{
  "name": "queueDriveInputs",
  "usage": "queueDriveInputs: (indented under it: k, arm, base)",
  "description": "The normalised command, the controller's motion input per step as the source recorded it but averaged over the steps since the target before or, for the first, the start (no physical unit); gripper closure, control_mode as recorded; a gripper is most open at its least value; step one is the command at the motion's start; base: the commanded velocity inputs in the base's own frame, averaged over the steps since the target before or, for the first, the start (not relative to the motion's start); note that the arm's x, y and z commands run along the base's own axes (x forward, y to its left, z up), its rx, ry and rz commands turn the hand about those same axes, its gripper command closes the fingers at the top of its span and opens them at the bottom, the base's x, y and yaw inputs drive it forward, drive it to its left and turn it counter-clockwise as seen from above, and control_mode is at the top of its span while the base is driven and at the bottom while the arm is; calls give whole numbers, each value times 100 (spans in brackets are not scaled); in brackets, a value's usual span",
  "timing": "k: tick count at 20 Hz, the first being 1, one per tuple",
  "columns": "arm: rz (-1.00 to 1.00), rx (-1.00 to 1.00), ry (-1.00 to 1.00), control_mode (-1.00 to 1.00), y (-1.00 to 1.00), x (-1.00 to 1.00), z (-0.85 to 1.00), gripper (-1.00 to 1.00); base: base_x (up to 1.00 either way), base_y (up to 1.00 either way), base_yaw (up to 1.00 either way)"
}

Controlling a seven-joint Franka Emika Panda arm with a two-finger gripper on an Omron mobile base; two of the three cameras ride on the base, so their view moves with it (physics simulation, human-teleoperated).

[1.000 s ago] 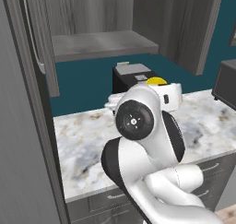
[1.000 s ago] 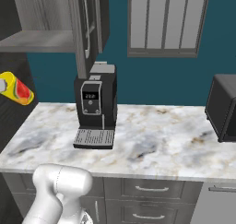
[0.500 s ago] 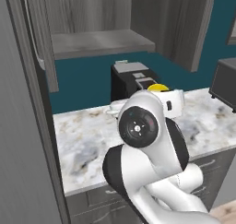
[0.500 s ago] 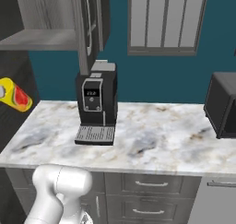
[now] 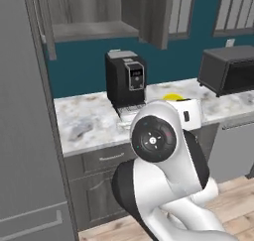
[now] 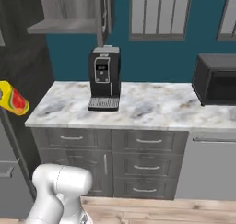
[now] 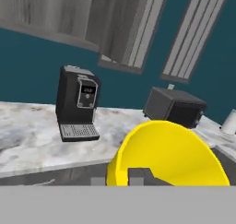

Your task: Open the cabinet directly in front. Then move the liquor and the cup to the dining counter with the jar on it.

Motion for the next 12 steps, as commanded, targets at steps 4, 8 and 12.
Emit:
queueDriveInputs:
  k: [4,8,12]
  arm:
    - [0,0,0,100,0,0,0,100]
    - [0,0,0,100,0,0,0,100]
    - [0,0,0,100,0,0,0,100]
  base:
    - [-63,86,0]
    - [-41,100,0]
    - [-9,100,0]
